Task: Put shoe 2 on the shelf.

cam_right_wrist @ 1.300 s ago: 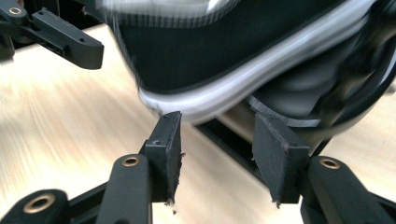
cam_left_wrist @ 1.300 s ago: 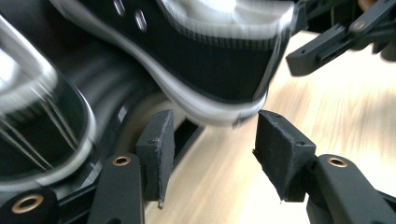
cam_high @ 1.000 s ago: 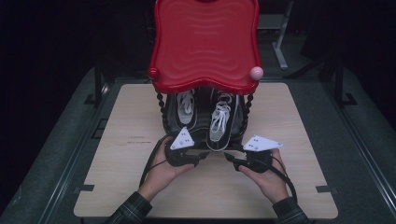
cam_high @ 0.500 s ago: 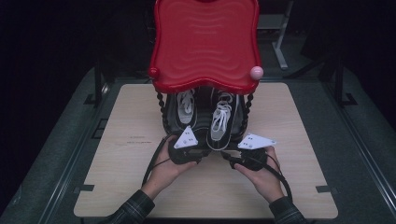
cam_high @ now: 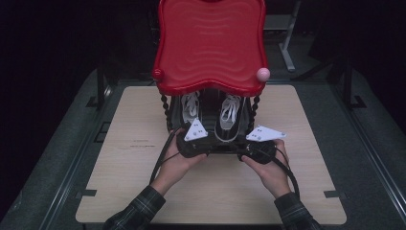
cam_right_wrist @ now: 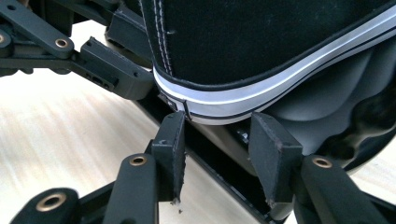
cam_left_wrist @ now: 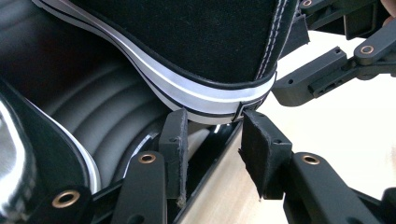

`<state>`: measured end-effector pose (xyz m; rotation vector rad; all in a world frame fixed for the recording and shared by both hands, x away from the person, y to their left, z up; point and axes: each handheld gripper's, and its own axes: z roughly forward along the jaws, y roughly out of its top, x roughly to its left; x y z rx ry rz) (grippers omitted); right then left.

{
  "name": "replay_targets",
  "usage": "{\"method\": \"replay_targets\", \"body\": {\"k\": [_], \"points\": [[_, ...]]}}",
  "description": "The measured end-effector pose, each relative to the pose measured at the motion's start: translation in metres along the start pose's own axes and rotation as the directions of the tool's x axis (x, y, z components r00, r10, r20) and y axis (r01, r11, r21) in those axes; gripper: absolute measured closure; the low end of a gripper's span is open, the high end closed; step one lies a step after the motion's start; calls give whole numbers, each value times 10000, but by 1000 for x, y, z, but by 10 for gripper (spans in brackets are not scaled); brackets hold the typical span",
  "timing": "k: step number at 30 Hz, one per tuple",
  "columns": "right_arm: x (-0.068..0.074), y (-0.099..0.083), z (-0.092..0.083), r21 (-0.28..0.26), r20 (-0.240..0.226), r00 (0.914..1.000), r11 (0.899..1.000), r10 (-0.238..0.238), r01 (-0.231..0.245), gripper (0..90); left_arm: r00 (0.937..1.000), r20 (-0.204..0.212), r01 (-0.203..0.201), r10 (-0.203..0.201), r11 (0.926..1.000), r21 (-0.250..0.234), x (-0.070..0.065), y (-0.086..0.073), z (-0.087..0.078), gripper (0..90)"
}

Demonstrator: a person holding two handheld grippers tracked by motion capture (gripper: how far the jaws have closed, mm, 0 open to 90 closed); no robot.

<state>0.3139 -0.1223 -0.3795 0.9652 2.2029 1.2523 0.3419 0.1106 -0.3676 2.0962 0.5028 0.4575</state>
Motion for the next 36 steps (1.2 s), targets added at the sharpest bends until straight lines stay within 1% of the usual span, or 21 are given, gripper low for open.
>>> {"method": "replay_targets", "body": {"k": [2, 3, 5, 7, 9, 10, 13, 15, 17, 19, 21, 23, 25, 28, 29, 30, 31, 32, 34, 35, 36], "points": [[-3, 2, 1, -55, 82, 9999, 10000, 61, -60, 563, 9999, -131, 25, -25, 10000, 9, 2, 3, 3, 619], [-4, 3, 2, -39, 137, 9999, 10000, 79, -79, 563, 9999, -160, 26, -24, 9999, 106, 3, 5, 4, 621], [-6, 6, 4, 38, 252, 9997, 10000, -33, 32, 564, 9996, -269, 123, -119, 9998, 138, 4, 6, 6, 630], [-9, 8, 7, 56, 329, 9995, 10000, -29, 27, 566, 9990, -424, 159, -153, 9998, 143, 5, 9, 8, 640], [-11, 11, 8, 83, 442, 9990, 9999, -61, 57, 567, 9985, -545, 90, -83, 9999, 120, 7, 12, 10, 650], [-12, 13, 8, 77, 517, 9987, 10000, -42, 38, 572, 9983, -573, 101, -91, 9998, 166, 8, 13, 11, 654], [-14, 16, 10, 165, 685, 9976, 9999, -45, 33, 580, 9972, -742, -36, 65, 9992, 396, 10, 18, 16, 658], [-15, 18, 12, 234, 808, 9967, 9997, -7, -12, 590, 9962, -871, -29, 69, 9990, 454, 10, 20, 19, 658], [-16, 18, 14, 244, 967, 9953, 9997, -34, 11, 600, 9958, -912, -12, 55, 9989, 474, 10, 21, 21, 658], [-16, 18, 14, 303, 1070, 9942, 9995, -65, 33, 604, 9960, -888, 81, -38, 9988, 478, 9, 21, 23, 657], [-16, 17, 14, 332, 1132, 9936, 9994, -66, 29, 609, 9962, -875, 89, -46, 9987, 495, 9, 21, 24, 656], [-17, 16, 14, 310, 1108, 9938, 9995, -126, 92, 617, 9963, -858, 128, -85, 9987, 496, 9, 21, 24, 655], [-16, 15, 14, 278, 1108, 9938, 9996, -97, 67, 623, 9964, -842, 90, -42, 9984, 566, 9, 20, 24, 654], [-14, 14, 15, 317, 1159, 9931, 9994, -179, 143, 643, 9964, -844, -54, 118, 9971, 756, 8, 20, 24, 649], [-15, 13, 14, 290, 1165, 9930, 9994, -213, 180, 645, 9970, -771, 14, 34, 9981, 616, 7, 20, 25, 646], [-14, 13, 14, 324, 1160, 9931, 9994, -172, 136, 648, 9970, -772, -22, 68, 9982, 598, 6, 20, 24, 645], [-14, 12, 14, 405, 1210, 9924, 9990, -222, 174, 664, 9969, -767, -141, 186, 9982, 587, 6, 20, 24, 649], [-15, 11, 13, 215, 1220, 9924, 9996, -187, 162, 668, 9970, -744, -162, 205, 9982, 581, 6, 20, 23, 648], [-15, 11, 11, 192, 1263, 9919, 9998, -126, 103, 670, 9974, -675, -194, 234, 9980, 601, 7, 20, 22, 648], [-15, 11, 10, 146, 1251, 9921, 9999, -91, 73, 669, 9978, -648, -108, 145, 9984, 561, 7, 20, 21, 647], [-16, 11, 9, 106, 1199, 9927, 9999, -124, 112, 667, 9982, -590, -109, 144, 9983, 581, 7, 20, 19, 642]]}}
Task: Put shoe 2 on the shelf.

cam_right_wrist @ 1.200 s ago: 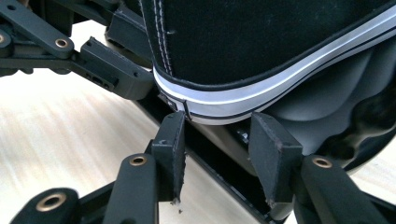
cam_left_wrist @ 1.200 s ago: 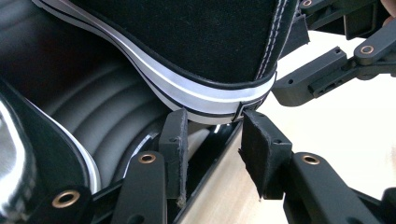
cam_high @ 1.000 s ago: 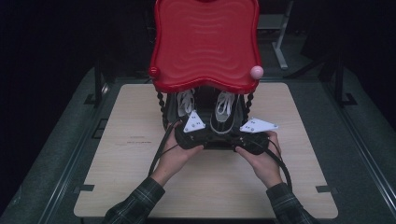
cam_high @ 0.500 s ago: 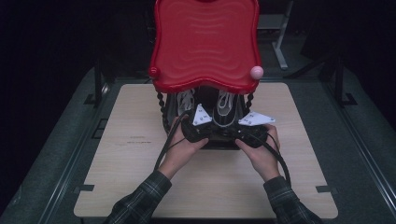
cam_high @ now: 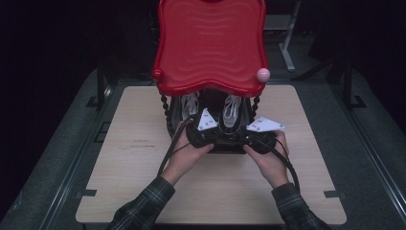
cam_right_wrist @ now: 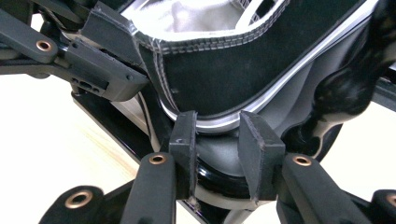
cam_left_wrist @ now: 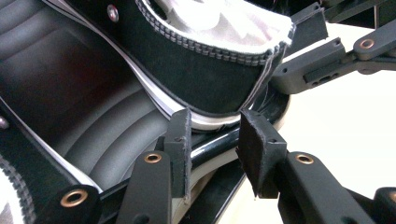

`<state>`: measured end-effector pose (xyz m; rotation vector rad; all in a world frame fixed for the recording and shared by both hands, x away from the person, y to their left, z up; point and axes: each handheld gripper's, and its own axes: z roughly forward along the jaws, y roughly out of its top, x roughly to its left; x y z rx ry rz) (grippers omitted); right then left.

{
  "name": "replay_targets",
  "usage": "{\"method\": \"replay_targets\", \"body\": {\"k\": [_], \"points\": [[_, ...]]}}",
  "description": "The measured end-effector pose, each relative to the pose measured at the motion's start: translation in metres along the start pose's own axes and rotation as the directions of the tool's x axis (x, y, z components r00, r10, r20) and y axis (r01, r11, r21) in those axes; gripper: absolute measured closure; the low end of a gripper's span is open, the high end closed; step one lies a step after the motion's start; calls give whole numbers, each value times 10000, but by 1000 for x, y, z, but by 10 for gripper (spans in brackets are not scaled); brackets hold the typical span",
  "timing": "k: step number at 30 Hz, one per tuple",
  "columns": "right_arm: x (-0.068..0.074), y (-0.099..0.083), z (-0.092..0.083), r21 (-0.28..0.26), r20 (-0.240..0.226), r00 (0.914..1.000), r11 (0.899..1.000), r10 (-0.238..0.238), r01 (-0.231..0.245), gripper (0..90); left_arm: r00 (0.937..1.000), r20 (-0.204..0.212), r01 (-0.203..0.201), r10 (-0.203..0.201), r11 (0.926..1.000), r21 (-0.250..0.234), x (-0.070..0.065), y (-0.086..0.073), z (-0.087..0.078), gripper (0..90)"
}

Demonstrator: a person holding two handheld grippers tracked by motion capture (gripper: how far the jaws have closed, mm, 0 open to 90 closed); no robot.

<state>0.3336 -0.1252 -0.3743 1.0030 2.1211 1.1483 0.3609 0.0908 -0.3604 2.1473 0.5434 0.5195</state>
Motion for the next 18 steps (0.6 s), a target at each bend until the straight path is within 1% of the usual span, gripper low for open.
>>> {"method": "replay_targets", "body": {"k": [3, 5, 7, 9, 10, 11, 13, 15, 16, 18], "points": [[1, -2, -4, -71, -188, 9998, 9999, 120, -121, 650, 9998, 174, 100, -99, 9999, -25, -1, -2, -6, 611], [2, -5, -8, -132, -313, 9995, 9999, 81, -86, 637, 9993, 336, 150, -148, 9999, -65, -2, -5, -11, 588], [2, -7, -12, -191, -519, 9986, 9997, 126, -136, 616, 9983, 540, 207, -210, 9998, 50, -4, -7, -17, 558], [4, -10, -16, -105, -695, 9974, 9998, 164, -172, 584, 9969, 741, 261, -264, 9996, 50, -6, -10, -21, 534], [4, -11, -17, -73, -749, 9971, 9999, 137, -143, 571, 9950, 929, 363, -369, 9993, 77, -7, -12, -24, 516], [5, -14, -19, -57, -849, 9963, 9999, 134, -140, 553, 9936, 1065, 380, -381, 9993, 28, -7, -13, -26, 497], [5, -17, -22, -41, -912, 9957, 9999, 132, -136, 510, 9923, 1180, 377, -375, 9993, 0, -9, -16, -31, 462], [5, -21, -26, -64, -999, 9948, 9998, 196, -203, 470, 9896, 1382, 404, -400, 9992, 5, -11, -21, -36, 428], [5, -24, -27, -61, -1056, 9941, 9997, 248, -256, 449, 9884, 1441, 482, -482, 9988, 31, -11, -23, -39, 418], [3, -28, -31, -12, -1111, 9933, 9994, 330, -333, 426, 9882, 1452, 468, -482, 9988, 129, -12, -29, -44, 391]]}}
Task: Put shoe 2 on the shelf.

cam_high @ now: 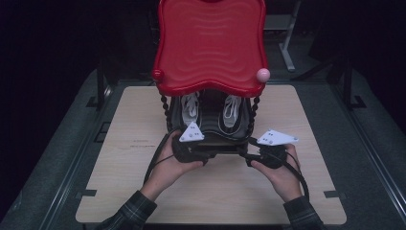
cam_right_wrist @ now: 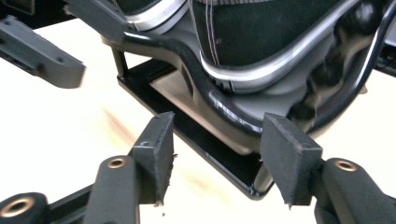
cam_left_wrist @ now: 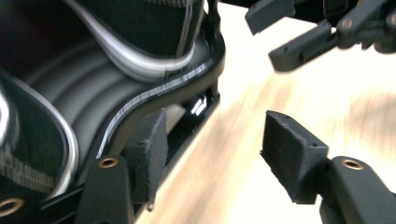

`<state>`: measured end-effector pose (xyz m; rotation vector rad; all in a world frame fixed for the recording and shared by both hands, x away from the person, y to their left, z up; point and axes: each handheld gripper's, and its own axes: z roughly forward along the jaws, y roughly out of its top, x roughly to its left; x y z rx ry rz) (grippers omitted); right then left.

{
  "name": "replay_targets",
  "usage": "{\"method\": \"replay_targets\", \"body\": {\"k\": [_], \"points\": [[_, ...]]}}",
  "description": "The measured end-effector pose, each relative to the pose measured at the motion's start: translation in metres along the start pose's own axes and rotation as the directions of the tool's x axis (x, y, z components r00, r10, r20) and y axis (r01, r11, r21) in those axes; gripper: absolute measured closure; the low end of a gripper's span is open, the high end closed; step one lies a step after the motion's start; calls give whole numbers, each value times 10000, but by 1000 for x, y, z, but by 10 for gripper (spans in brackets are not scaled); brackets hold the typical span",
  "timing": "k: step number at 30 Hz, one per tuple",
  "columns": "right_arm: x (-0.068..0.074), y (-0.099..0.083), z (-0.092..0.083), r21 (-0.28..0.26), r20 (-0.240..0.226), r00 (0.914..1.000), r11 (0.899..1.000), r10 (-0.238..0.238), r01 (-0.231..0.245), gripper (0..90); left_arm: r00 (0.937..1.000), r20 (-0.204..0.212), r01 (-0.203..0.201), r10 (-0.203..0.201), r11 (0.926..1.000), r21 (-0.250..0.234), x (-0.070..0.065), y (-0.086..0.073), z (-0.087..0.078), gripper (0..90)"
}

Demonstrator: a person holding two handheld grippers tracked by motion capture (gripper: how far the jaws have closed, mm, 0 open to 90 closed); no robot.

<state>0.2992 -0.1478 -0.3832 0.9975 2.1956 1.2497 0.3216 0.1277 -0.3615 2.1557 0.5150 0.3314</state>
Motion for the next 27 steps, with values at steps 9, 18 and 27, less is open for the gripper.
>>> {"method": "replay_targets", "body": {"k": [9, 18, 27], "points": [[-10, -23, -17, 262, 171, 9997, 9995, 189, -193, 316, 9995, -180, 269, -264, 9992, 296, 1, -32, -25, 313], [-23, -55, -33, 926, 514, 9964, 9931, 679, -724, 290, 9909, -836, 1139, -1058, 9885, 991, 12, -84, -48, 287], [-36, -83, -45, 1537, 914, 9879, 9784, 1252, -1382, 261, 9819, -1326, 1603, -1354, 9665, 2005, 19, -130, -68, 273]]}}
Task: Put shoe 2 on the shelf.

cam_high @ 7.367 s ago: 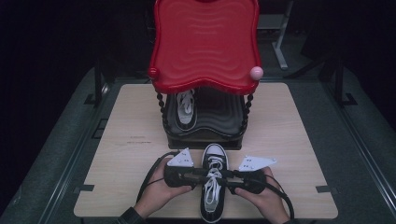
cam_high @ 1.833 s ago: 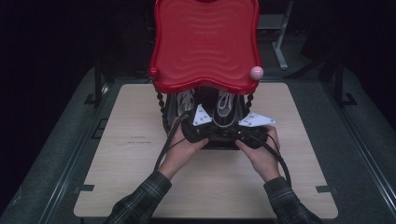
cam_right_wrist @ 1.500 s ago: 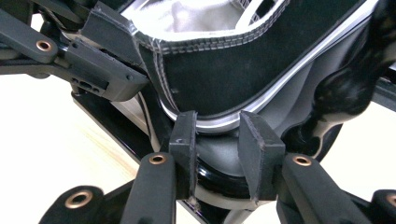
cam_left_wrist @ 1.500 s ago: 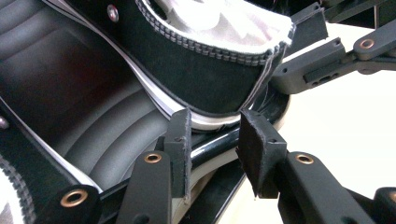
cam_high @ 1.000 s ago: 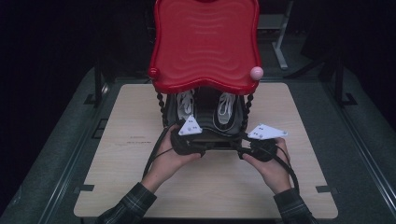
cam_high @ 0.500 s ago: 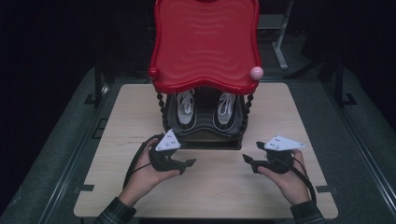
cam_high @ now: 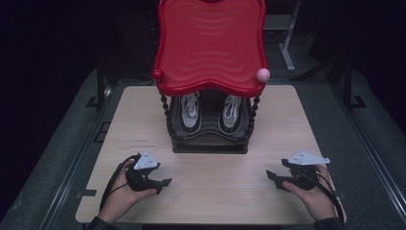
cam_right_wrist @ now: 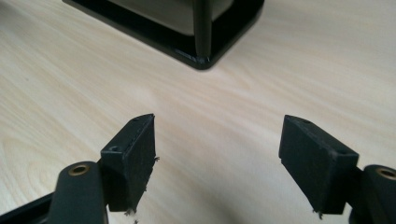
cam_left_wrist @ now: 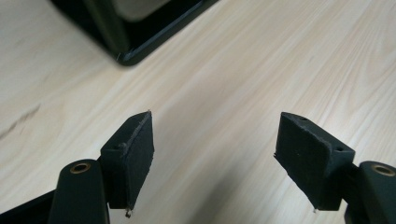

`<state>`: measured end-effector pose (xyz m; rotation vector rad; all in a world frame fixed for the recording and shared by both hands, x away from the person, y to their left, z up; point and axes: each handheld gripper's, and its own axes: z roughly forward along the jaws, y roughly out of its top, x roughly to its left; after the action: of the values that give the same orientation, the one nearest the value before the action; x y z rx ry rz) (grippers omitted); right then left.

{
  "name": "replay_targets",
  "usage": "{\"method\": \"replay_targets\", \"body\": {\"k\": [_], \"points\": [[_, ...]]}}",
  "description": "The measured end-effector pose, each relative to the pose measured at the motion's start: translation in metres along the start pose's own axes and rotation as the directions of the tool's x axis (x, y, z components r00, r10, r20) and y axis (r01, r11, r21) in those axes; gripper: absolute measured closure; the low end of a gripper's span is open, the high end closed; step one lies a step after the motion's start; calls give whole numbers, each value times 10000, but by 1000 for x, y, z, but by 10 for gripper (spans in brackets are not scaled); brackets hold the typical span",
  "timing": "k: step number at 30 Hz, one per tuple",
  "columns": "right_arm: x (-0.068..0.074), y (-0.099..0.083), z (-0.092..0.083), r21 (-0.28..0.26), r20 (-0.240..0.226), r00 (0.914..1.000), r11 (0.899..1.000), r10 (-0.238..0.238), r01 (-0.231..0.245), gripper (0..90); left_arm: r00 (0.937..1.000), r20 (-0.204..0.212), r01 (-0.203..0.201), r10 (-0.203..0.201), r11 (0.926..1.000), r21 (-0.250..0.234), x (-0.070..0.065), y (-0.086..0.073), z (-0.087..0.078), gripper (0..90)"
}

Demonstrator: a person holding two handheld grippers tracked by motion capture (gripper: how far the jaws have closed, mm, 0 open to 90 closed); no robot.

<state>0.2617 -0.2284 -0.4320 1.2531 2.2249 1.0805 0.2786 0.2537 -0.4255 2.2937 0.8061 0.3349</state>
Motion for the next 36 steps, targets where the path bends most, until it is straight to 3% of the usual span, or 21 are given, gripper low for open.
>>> {"method": "replay_targets", "body": {"k": [6, 12, 17, 22, 27, 33, 36], "points": [[-9, -15, -1, 359, 97, 9998, 9992, 186, -190, 237, 9972, -696, 311, -280, 9986, 436, 13, -23, -8, 270], [-21, -31, 0, 723, 320, 9994, 9973, 132, -155, 235, 9931, -921, 797, -726, 9940, 755, 26, -44, -11, 258], [-29, -41, 0, 914, 497, 9988, 9958, 2, -48, 218, 9918, -995, 906, -804, 9906, 1029, 32, -55, -9, 230], [-35, -47, 2, 1155, 567, 9984, 9933, 5, -70, 211, 9897, -860, 1205, -1141, 9901, 725, 37, -61, -8, 169], [-38, -51, 2, 1062, 522, 9985, 9942, 140, -195, 188, 9901, -845, 1152, -1120, 9927, 343, 38, -66, -8, 131], [-40, -56, 3, 639, 518, 9986, 9978, 135, -168, 166, 9935, -644, 891, -938, 9934, -723, 40, -79, -8, 131], [-39, -56, 3, 660, 518, 9986, 9977, 126, -161, 153, 9936, -649, 881, -927, 9936, -707, 40, -79, -8, 131]]}}
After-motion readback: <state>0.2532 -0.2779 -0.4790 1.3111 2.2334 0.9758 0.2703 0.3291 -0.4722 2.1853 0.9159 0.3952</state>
